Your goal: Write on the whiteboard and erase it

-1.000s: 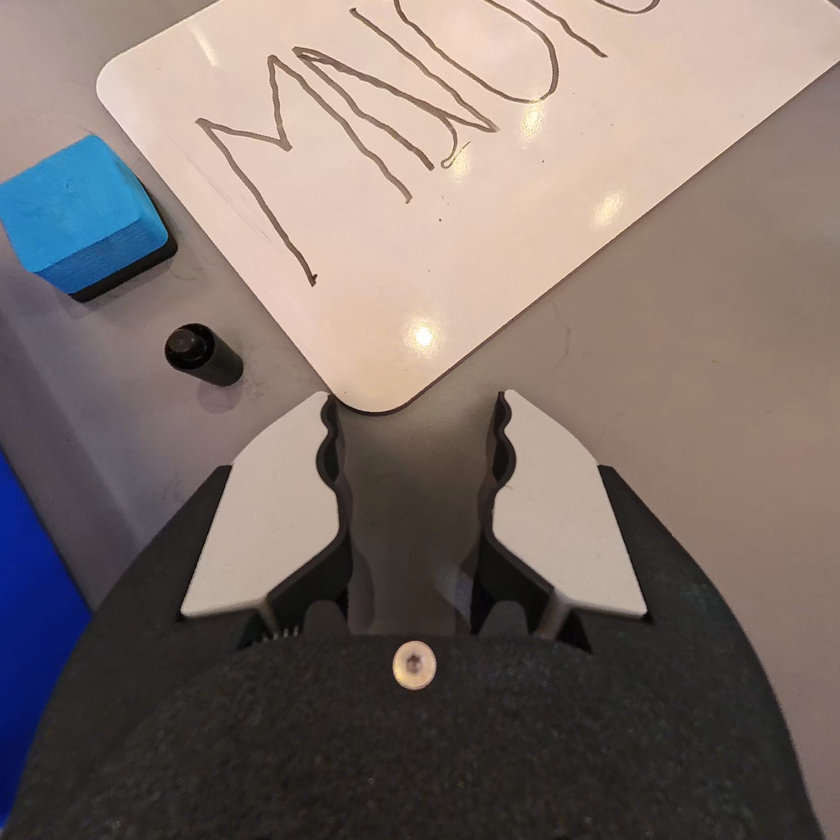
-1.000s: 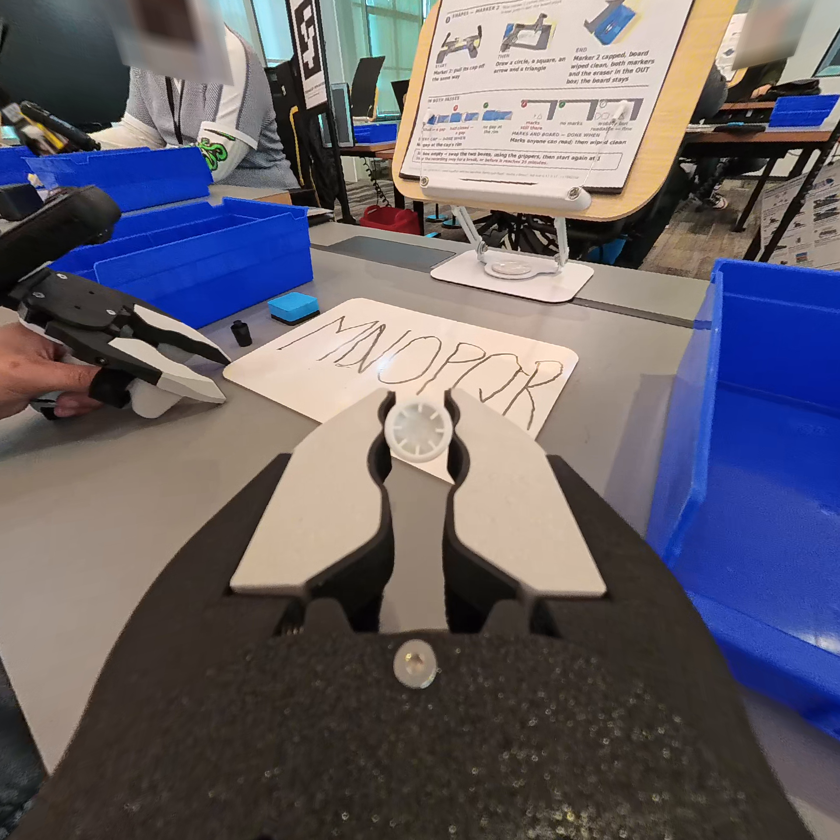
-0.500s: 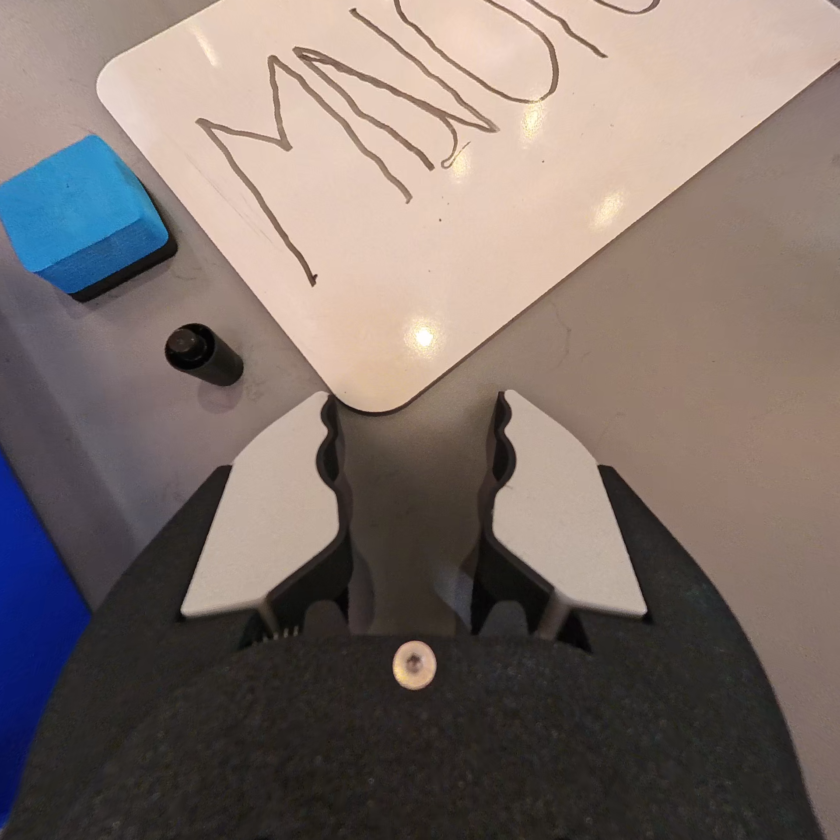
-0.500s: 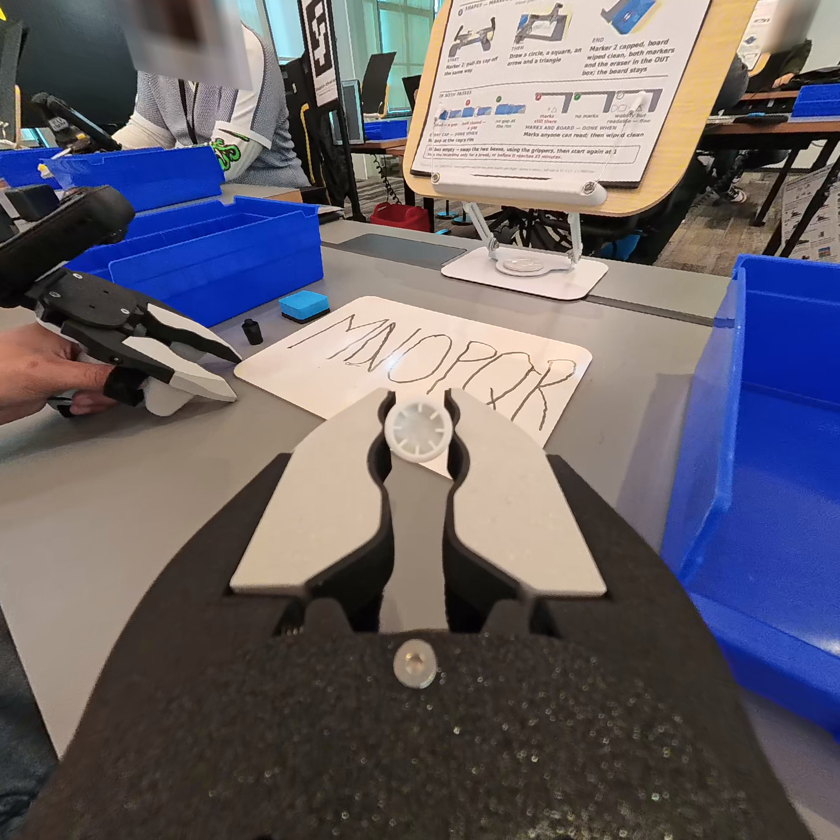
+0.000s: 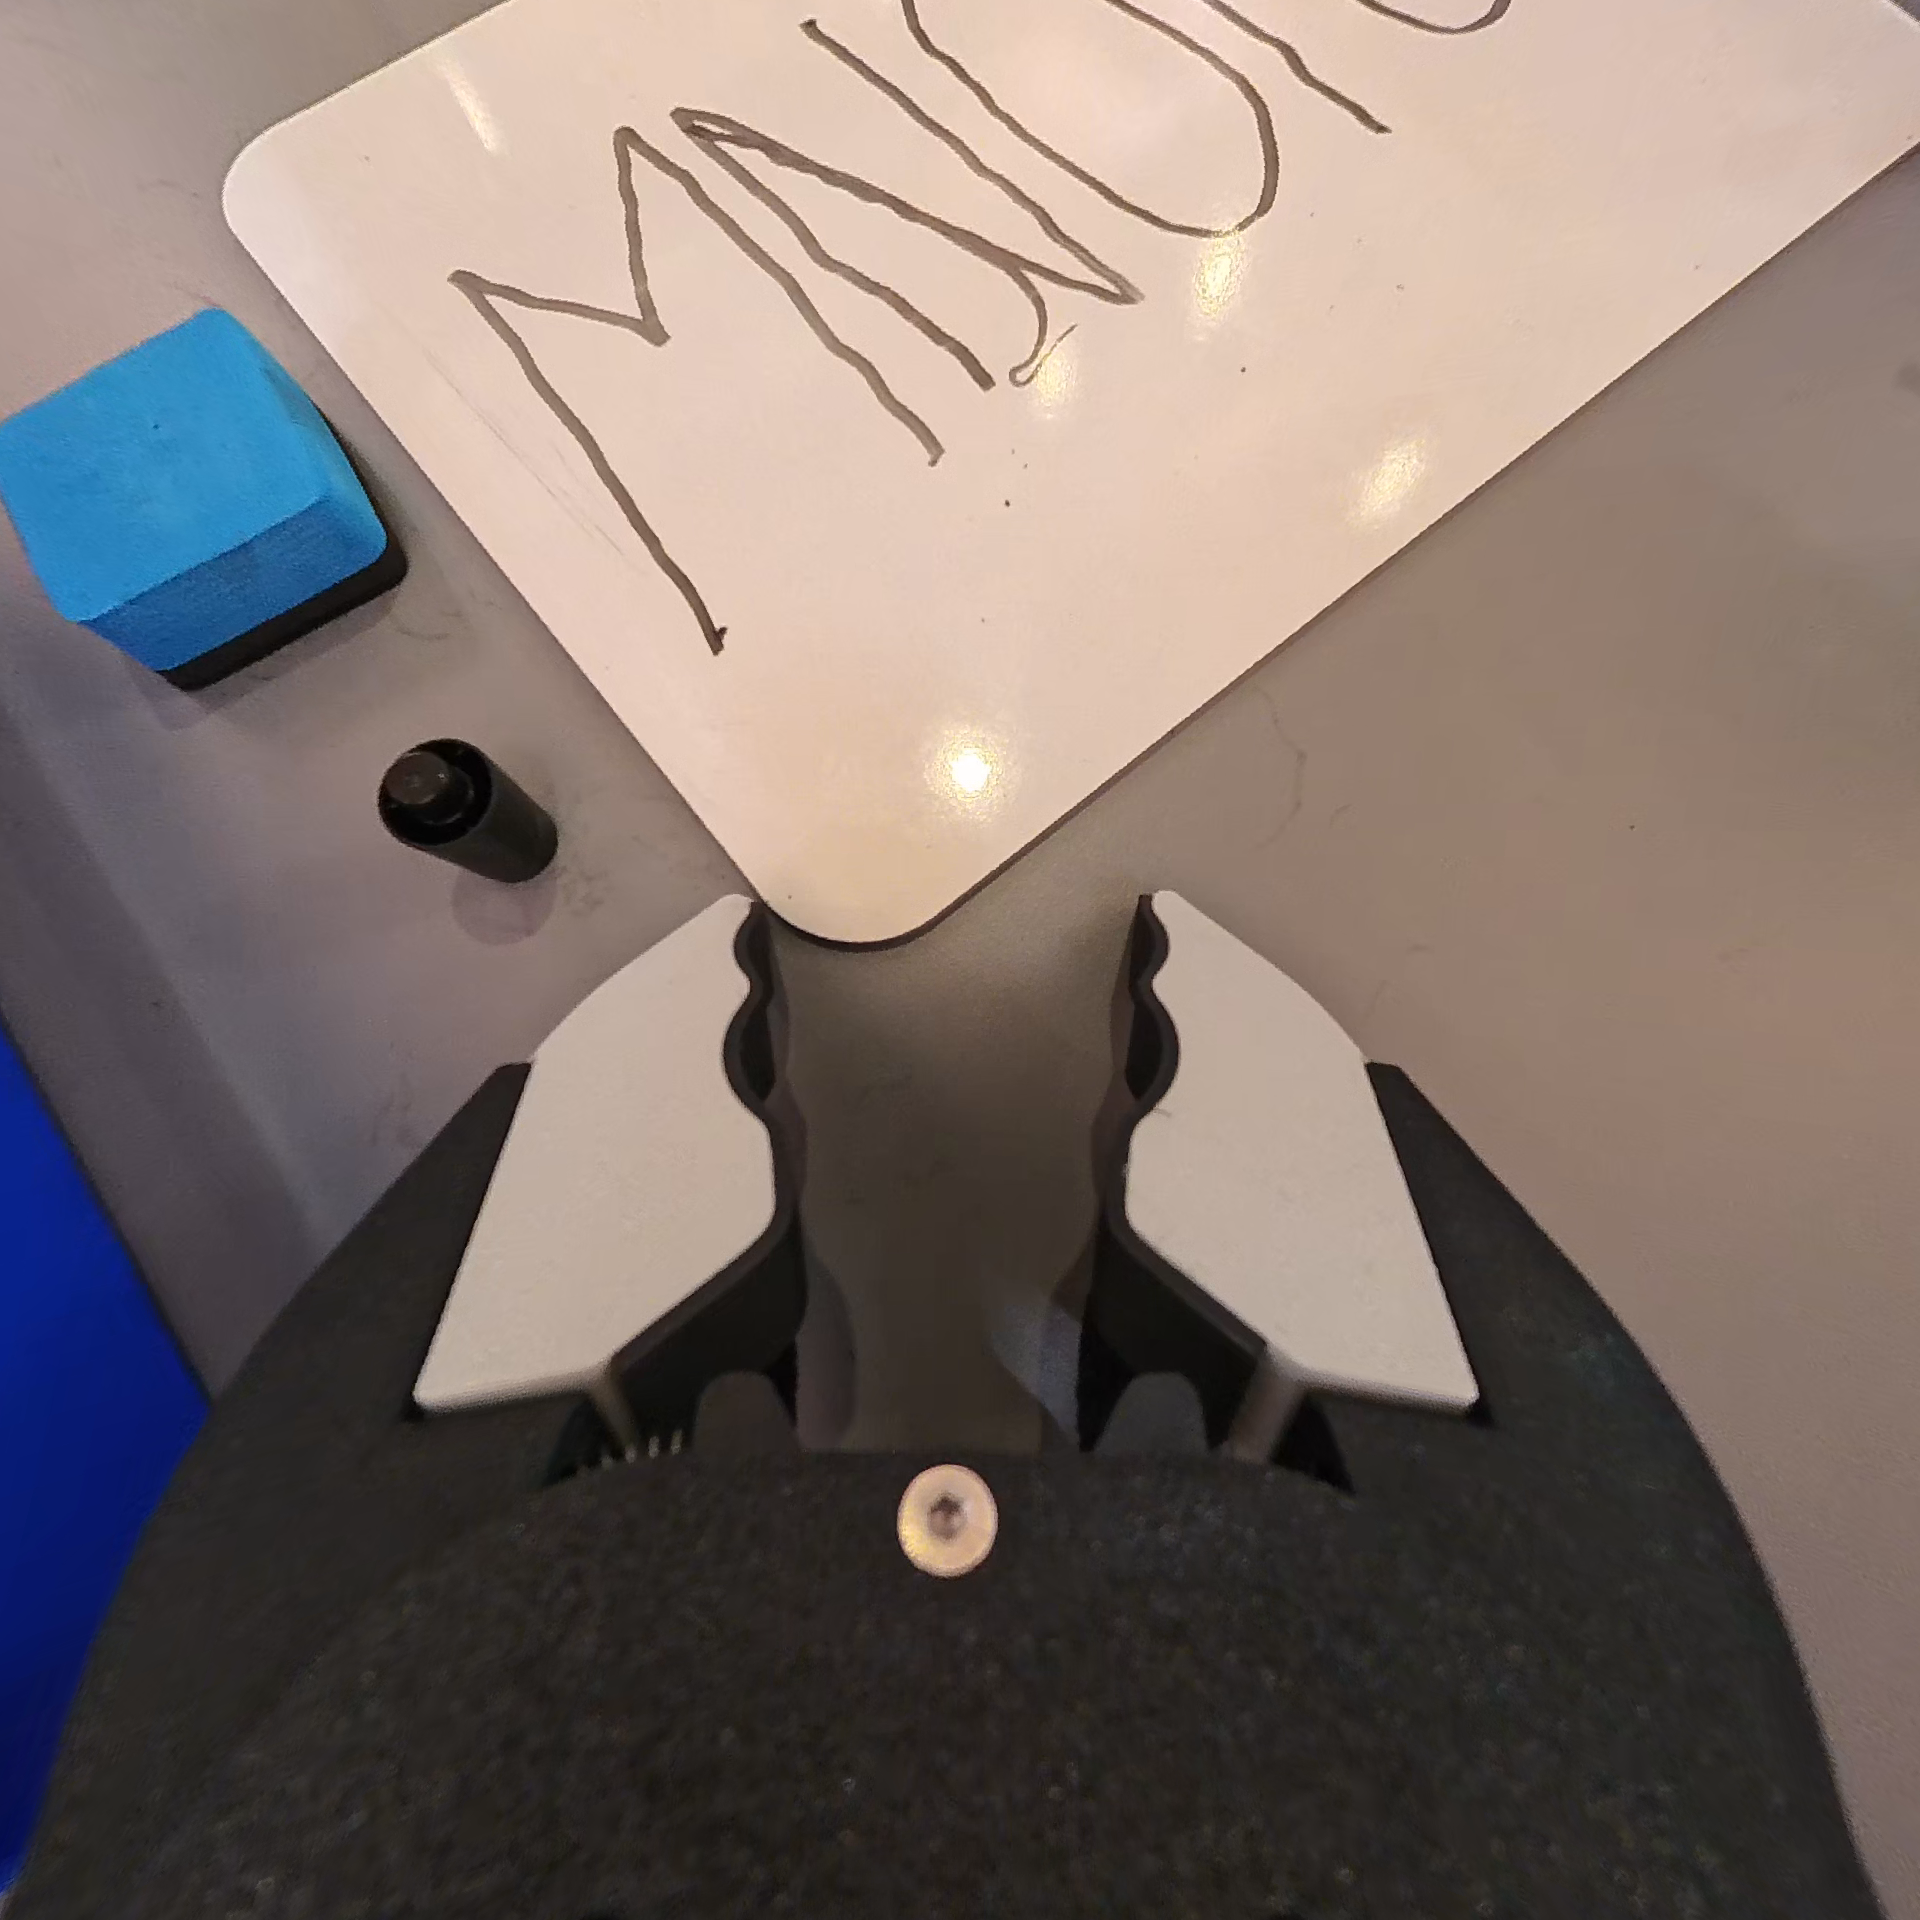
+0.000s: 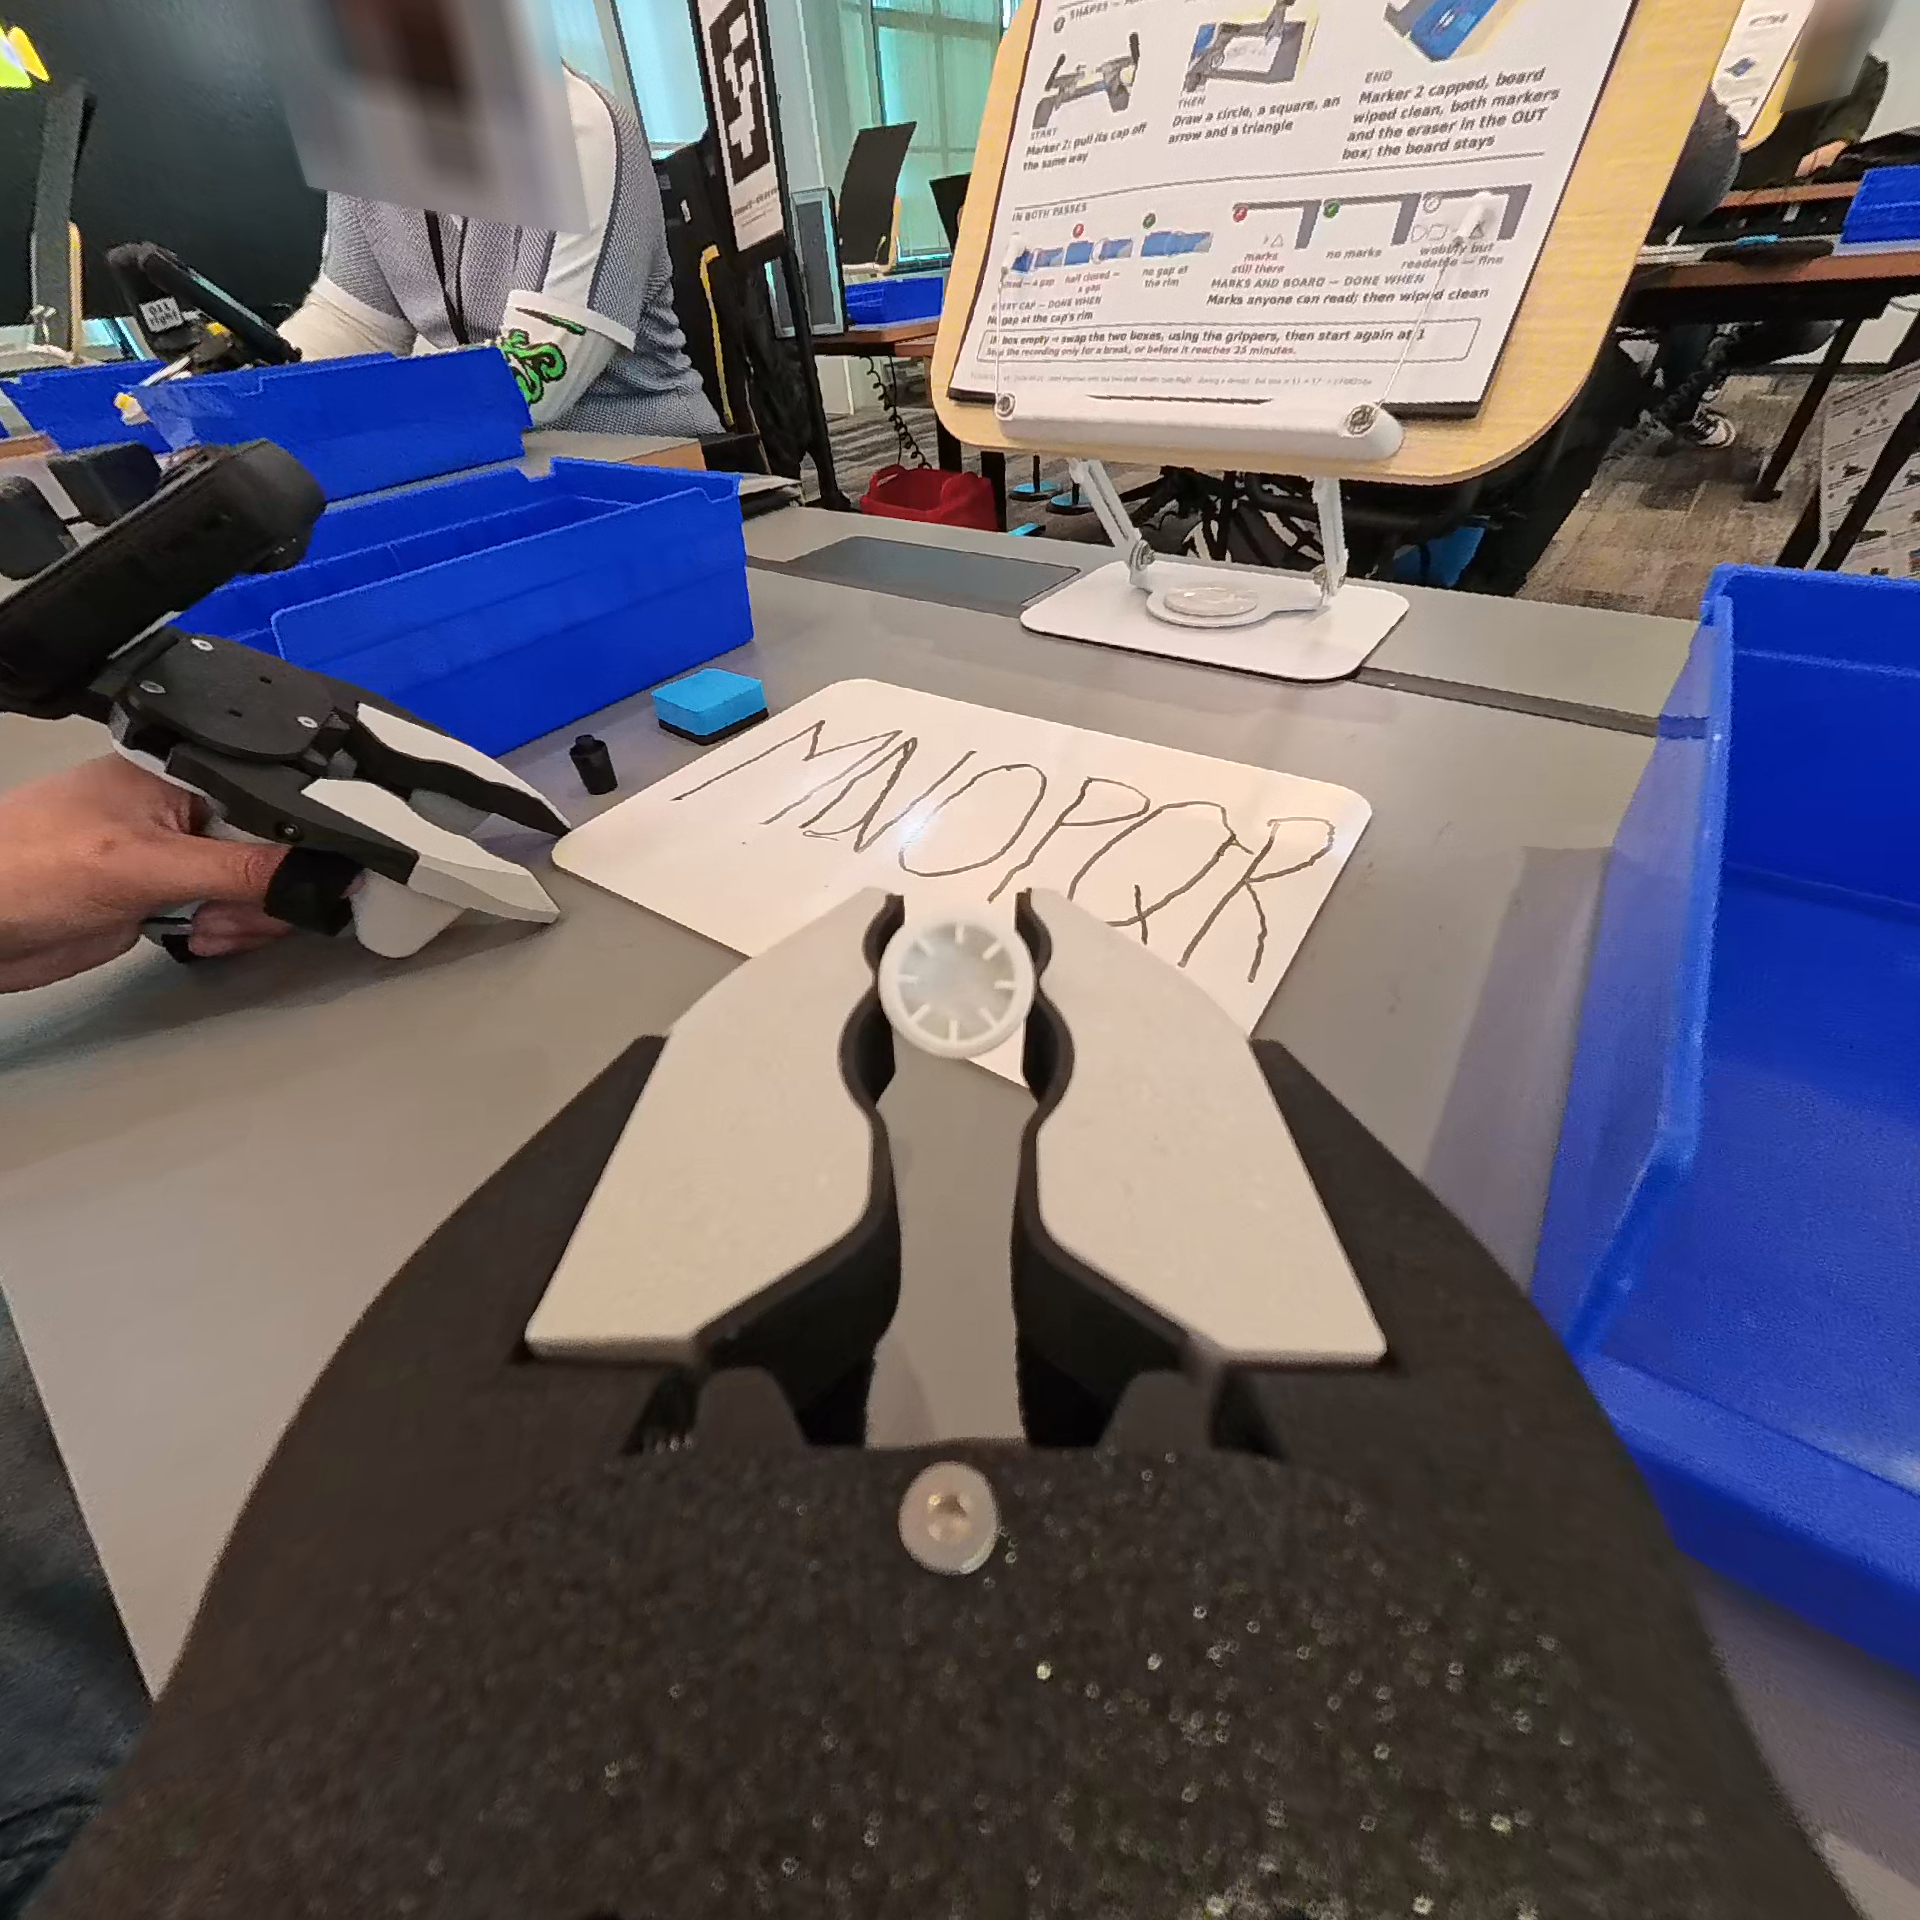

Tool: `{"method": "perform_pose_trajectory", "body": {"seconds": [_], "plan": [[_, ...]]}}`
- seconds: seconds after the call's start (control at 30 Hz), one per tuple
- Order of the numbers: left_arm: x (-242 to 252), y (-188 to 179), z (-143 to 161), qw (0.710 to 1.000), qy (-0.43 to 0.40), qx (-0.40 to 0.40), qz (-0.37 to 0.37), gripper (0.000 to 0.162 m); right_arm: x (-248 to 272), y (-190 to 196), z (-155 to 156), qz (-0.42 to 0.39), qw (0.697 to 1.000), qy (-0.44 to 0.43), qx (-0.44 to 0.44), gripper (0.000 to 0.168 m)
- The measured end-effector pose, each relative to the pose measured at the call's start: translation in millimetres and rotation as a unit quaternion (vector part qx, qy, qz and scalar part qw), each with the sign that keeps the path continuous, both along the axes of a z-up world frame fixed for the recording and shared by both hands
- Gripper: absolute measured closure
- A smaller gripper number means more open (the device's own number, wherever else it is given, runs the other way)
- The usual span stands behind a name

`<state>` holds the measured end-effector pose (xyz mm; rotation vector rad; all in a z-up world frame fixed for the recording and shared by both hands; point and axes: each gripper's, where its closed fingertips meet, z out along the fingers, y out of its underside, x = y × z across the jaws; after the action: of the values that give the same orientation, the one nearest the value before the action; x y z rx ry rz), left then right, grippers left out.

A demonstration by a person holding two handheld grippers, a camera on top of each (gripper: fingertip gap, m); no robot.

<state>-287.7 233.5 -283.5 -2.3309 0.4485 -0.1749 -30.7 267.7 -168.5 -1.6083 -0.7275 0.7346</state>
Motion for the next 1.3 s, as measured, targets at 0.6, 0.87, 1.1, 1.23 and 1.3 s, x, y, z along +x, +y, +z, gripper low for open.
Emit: {"method": "perform_pose_trajectory", "body": {"seconds": [0.6, 0.87, 1.1, 1.23, 1.3], "plan": [[-5, 1, 1, 1.0, -0.002, -0.003, 0.018, 0.102, 2, 0, 1, 0.008, 1.0, 0.02, -0.02, 0.148], [-20, 2, 47, 0.994, 0.091, -0.045, -0.04, 0.106, 5, 1, -3, 0.012, 0.999, 0.02, -0.032, 0.148], [-78, 33, 33, 0.918, 0.331, -0.193, -0.099, 0.107, 0, 0, -4, 0.02, 0.999, 0.018, -0.035, 0.148], [-79, 38, 17, 0.915, 0.312, -0.234, -0.103, 0.115, -1, -2, -5, 0.023, 0.999, 0.012, -0.032, 0.148], [-79, 40, 18, 0.918, 0.307, -0.232, -0.098, 0.123, 0, -2, -5, 0.021, 0.999, 0.007, -0.028, 0.148]]}}
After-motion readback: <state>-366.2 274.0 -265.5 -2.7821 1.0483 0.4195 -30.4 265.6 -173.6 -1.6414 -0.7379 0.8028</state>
